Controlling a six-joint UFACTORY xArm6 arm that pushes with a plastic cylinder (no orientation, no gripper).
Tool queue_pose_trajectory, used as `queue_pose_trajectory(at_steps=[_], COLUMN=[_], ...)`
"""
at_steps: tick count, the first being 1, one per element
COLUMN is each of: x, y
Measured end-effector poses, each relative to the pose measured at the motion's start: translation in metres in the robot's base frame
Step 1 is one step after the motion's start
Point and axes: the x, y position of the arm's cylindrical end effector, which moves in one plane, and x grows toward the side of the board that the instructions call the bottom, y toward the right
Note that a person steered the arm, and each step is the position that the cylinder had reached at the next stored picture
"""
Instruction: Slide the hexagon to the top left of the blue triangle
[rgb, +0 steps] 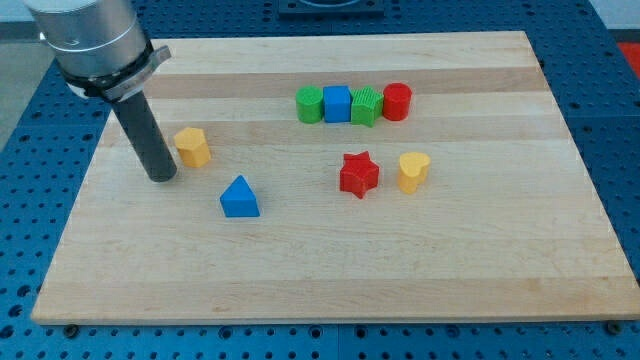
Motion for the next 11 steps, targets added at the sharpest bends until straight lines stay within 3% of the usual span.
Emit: queue_pose_trajectory(at_steps=[3, 5, 9, 11], x=[-0.012, -0.047, -0.032, -0.054], y=[0.043, 0.069, 0.029, 0.029])
